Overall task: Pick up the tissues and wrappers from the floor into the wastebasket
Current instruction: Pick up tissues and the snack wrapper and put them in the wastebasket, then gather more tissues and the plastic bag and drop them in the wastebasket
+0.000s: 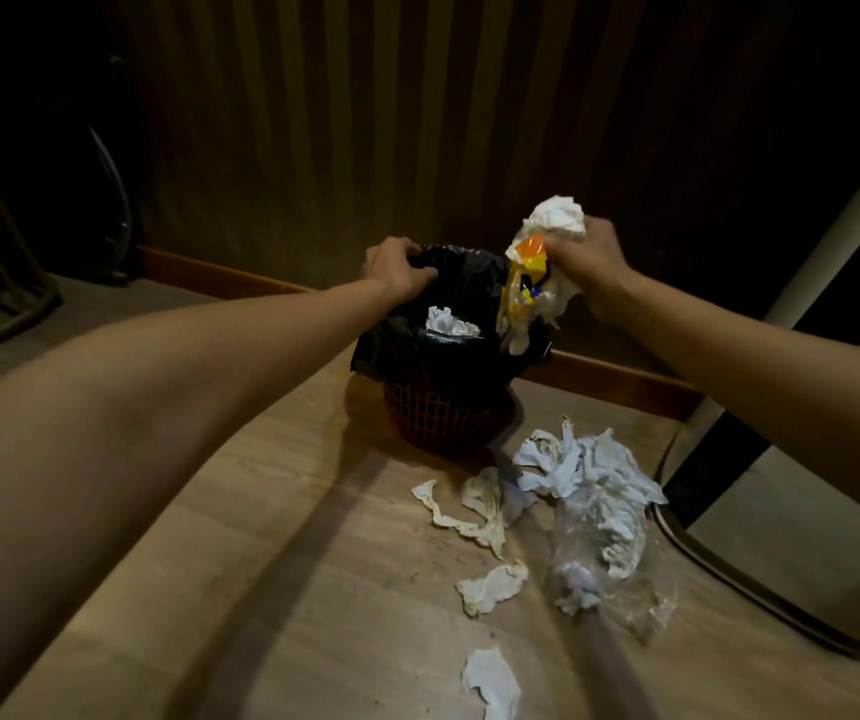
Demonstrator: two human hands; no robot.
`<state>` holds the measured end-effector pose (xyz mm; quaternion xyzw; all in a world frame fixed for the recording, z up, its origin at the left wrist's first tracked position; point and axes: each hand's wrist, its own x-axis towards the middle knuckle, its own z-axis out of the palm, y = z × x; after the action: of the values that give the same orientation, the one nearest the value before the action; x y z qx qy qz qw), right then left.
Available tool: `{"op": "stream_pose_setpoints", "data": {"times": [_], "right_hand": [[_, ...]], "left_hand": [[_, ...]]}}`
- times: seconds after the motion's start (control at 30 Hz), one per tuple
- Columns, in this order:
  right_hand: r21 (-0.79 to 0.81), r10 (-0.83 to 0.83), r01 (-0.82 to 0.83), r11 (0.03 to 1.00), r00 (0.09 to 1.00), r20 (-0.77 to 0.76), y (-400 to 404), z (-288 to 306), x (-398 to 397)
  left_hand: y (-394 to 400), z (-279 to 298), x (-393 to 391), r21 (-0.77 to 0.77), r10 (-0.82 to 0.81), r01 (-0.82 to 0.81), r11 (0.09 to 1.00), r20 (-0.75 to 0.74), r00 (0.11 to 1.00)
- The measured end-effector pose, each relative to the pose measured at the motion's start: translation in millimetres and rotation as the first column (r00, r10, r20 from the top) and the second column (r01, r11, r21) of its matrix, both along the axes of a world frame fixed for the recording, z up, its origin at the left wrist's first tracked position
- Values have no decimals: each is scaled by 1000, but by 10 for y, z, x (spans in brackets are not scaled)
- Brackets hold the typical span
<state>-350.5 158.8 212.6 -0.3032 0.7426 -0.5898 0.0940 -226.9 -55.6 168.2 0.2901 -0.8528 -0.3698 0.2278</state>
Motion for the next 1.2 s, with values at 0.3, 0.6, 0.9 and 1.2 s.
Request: {"op": "stream_pose_setpoints", "data": {"times": [0.3, 0.6, 0.9, 1.2], "right_hand": [[-127, -215, 215, 968, 976, 14, -838, 24, -10], [304, -92, 80, 949, 996, 23, -1036, -114, 71], [345, -119, 95, 934, 992, 51, -723, -115, 41], [513, -166, 233, 826, 971, -174, 356, -441, 225]], "left_hand": [[-175, -130, 813, -263, 31, -16, 965, 50, 998], [-157, -369, 1282, -383, -174, 292, 876, 314, 934], [151, -661, 1169, -378, -401, 604, 702, 491, 773], [517, -1270, 921, -288, -455, 728, 622, 624, 635]]}}
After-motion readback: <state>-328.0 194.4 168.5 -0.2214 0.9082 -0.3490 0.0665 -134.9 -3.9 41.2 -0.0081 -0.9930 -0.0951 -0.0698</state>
